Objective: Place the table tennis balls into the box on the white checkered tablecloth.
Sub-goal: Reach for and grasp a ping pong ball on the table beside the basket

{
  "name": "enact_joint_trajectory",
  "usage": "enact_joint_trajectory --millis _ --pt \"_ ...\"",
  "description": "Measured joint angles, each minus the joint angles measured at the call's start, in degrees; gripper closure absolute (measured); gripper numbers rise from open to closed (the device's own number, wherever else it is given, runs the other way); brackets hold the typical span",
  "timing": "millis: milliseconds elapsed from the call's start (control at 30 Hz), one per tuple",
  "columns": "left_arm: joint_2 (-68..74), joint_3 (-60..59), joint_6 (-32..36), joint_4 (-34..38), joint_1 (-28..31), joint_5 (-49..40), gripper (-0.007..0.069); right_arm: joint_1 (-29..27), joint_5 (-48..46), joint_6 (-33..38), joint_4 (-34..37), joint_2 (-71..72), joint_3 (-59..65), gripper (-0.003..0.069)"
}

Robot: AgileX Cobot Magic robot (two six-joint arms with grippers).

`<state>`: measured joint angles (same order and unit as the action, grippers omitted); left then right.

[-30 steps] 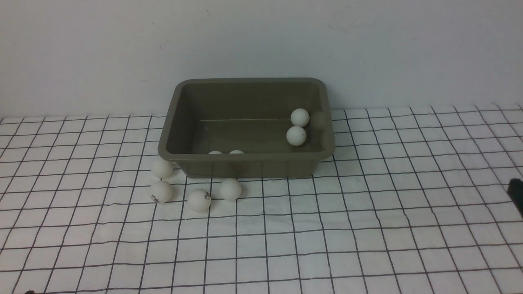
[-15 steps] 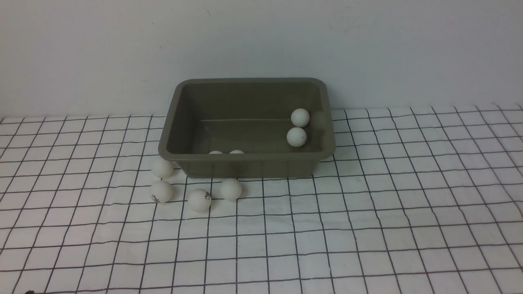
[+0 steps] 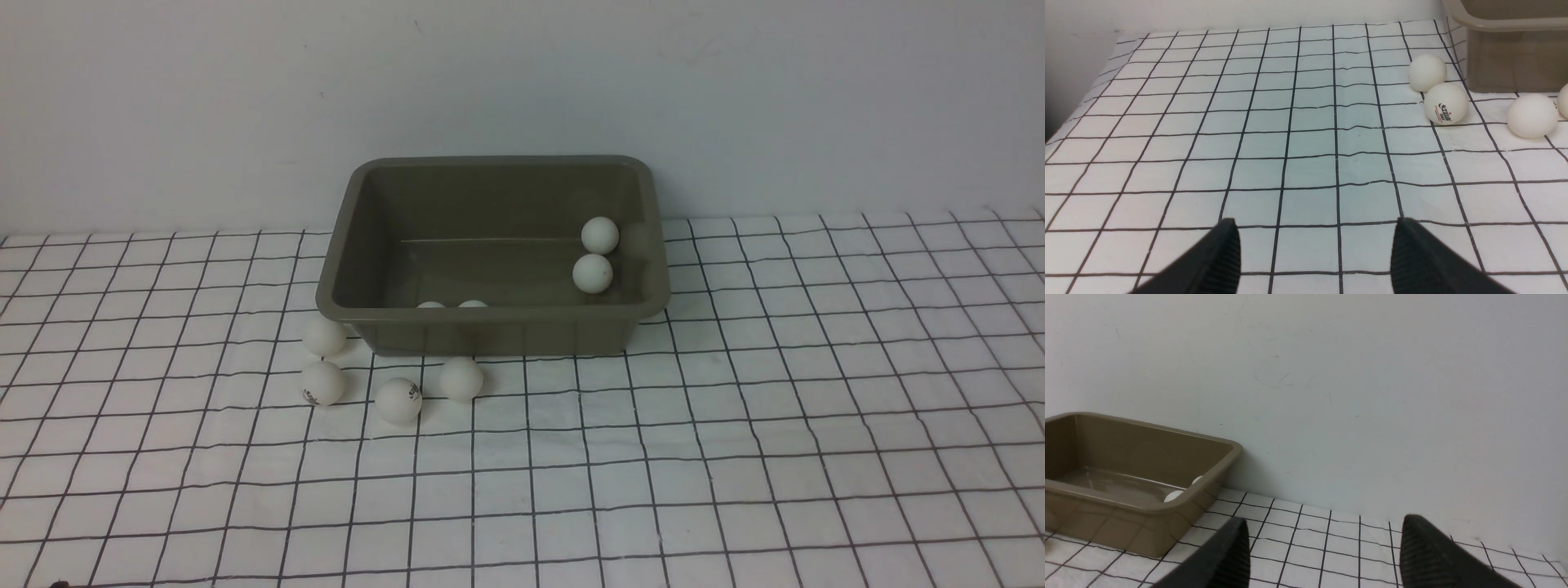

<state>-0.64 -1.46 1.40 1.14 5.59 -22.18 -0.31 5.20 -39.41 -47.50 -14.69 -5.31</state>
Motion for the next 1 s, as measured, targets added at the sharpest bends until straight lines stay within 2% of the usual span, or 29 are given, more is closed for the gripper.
enact_joint_trajectory --millis 100,200,233,467,500,600,700,867,900,1000 --pt "0.0 0.0 0.0 0.0 0.0 0.0 0.0178 0.0 2.2 -0.8 -3.6 0.0 0.0 0.0207" --pt "0.0 0.0 0.0 0.0 0.0 0.0 0.0178 0.0 5.3 -6.2 -11.2 0.0 0.0 0.0207" --pt "0.0 0.0 0.0 0.0 0.0 0.0 0.0178 0.0 7.2 -11.0 -17.2 0.0 0.0 0.0207" --pt "0.0 0.0 0.0 0.0 0.0 0.0 0.0178 0.0 11.5 -44.9 -45.8 0.0 -3.6 0.0207" --pt "0.0 0.0 0.0 0.0 0.0 0.0 0.0178 0.0 11.9 -49.5 -48.3 0.0 -4.0 0.0207" --pt "0.0 0.0 0.0 0.0 0.0 0.0 0.0178 0.0 11.4 -57.3 -51.8 0.0 -4.6 0.0207" --pt "0.0 0.0 0.0 0.0 0.0 0.0 0.0178 0.0 10.2 -60.8 -53.0 0.0 -4.6 0.0207" --pt "0.0 0.0 0.0 0.0 0.0 0.0 0.0178 0.0 9.6 -61.0 -52.7 0.0 -4.6 0.0207" --pt "0.0 0.0 0.0 0.0 0.0 0.0 0.0178 0.0 9.4 -59.5 -51.9 0.0 -4.6 0.0207" --pt "0.0 0.0 0.0 0.0 0.0 0.0 0.0178 0.0 7.5 -50.2 -43.3 0.0 -4.6 0.0207"
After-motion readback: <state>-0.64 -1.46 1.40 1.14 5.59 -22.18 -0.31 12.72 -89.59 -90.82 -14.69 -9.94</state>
